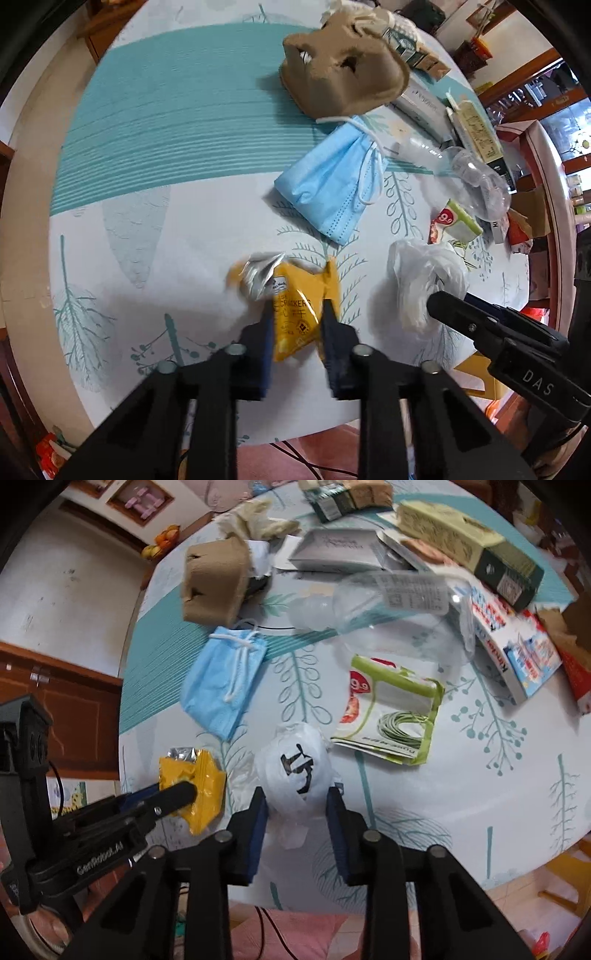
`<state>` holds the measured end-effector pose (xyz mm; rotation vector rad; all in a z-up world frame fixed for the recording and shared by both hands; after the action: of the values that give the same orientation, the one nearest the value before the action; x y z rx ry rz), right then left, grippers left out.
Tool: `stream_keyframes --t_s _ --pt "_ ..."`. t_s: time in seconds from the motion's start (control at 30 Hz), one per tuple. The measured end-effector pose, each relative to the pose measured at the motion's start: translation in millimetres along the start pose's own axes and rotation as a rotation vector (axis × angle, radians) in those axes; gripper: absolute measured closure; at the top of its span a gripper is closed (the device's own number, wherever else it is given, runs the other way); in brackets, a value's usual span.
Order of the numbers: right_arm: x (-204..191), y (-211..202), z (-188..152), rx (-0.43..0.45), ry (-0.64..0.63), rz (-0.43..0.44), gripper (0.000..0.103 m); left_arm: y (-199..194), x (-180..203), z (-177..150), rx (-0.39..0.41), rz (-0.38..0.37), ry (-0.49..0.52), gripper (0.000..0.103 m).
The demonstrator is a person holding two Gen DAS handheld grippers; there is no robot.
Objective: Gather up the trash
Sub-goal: 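Grasp the yellow cracker wrapper with left tool while right tool grasps white plastic bag, then carry both items to the black bin and open both tools to drop them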
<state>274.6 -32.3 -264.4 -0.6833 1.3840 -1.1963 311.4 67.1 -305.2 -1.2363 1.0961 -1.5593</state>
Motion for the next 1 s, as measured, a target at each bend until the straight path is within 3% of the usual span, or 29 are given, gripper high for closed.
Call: stream_keyframes --t_s 0.27,0.5,0.63,0.83,1.0 --pt "-8.0 -55.8 -20.3 0.061 -0.104 0.090 0.073 -51.1 4.0 -23.6 0.152 0.041 -0.064 0.099" --pt "19.0 -132.9 -77.4 0.131 -0.228 0.138 0.074 -104.6 48.0 -97.6 0.292 0.010 -0.163 0.098" --pt "59.2 -158.9 -122.1 0.138 -0.250 0.140 0.074 -107.0 90.6 -145.2 0.339 -0.007 -0.139 0.098" --pt "122.9 -145.8 -173.3 0.057 -0.164 0.145 0.074 -80.1 153.8 -205.7 0.334 0.025 -0.055 0.098" --pt "147.6 -114.5 -197.3 0.036 -0.144 0.148 0.073 -48.8 182.8 -236.1 0.360 0.043 0.031 0.098"
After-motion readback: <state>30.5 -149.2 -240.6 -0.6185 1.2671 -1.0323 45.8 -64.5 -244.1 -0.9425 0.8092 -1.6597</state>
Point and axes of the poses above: each gripper's, at about its wrist camera, not at the fingertips, and y roughly the way its jaws point, x to its right, z to its top, the point moved 6 cm from there along y, roughly the way its jaws point, and after that the axes turned 2 degrees about x, right-handed, at the moved point
